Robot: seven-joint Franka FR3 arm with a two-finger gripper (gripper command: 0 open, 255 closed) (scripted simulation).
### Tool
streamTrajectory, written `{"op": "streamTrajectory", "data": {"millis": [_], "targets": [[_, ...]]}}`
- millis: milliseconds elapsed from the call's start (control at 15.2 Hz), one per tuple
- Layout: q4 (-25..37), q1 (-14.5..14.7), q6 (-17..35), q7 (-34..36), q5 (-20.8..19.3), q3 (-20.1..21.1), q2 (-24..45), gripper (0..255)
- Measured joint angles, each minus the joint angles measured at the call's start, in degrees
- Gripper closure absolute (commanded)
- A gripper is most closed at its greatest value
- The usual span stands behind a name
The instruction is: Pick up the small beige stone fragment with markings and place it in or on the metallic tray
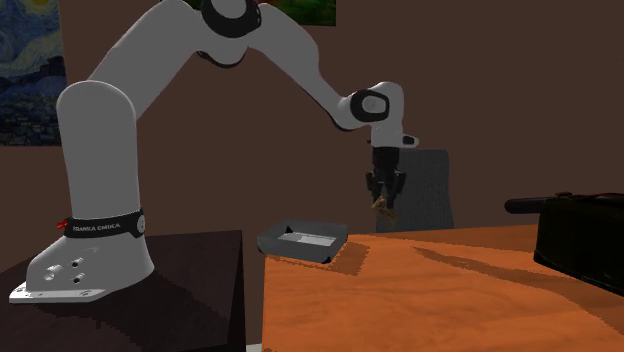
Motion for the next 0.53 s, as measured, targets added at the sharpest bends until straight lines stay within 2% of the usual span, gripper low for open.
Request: {"op": "streamTrajectory", "data": {"millis": [264,528], "targets": [[0.1,0.3,-2.1,0.0,-0.6,-0.5,-2.0,255],[-10.0,3.2,1.5,1.8,-2.3,-1.2,-8.7,255]]}}
